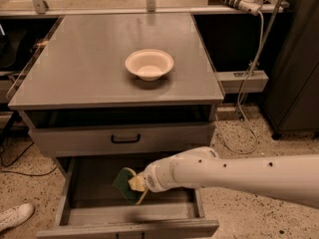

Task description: Pick sponge from middle drawer and place on counter

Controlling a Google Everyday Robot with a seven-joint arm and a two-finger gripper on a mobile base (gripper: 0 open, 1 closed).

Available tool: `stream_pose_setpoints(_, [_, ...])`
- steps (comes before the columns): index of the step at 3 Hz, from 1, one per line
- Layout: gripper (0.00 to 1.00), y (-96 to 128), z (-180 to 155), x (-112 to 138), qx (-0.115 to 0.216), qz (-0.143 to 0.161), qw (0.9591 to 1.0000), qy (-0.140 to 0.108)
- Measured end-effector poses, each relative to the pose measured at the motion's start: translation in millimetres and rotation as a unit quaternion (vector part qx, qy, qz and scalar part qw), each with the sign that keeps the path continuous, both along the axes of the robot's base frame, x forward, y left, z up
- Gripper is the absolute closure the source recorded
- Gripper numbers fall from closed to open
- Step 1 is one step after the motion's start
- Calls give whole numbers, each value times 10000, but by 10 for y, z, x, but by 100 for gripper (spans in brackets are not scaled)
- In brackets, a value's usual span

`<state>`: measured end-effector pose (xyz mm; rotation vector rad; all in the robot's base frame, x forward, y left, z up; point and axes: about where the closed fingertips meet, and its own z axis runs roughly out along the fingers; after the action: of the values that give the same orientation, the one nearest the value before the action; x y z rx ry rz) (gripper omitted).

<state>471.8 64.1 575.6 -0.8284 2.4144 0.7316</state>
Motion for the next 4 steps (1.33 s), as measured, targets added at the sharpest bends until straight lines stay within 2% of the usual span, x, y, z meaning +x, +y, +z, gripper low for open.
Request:
stream_pose_setpoints(1, [100, 1, 2, 2, 3, -3, 10000, -4])
stream_pose_setpoints(2, [100, -32, 271, -86, -11, 77, 10000, -28])
stream_pose_setpoints(3, [100, -45, 719, -232, -123, 154, 9998, -37])
stream_pose_setpoints(4, [100, 7, 1167, -318, -269, 306, 9989, -210])
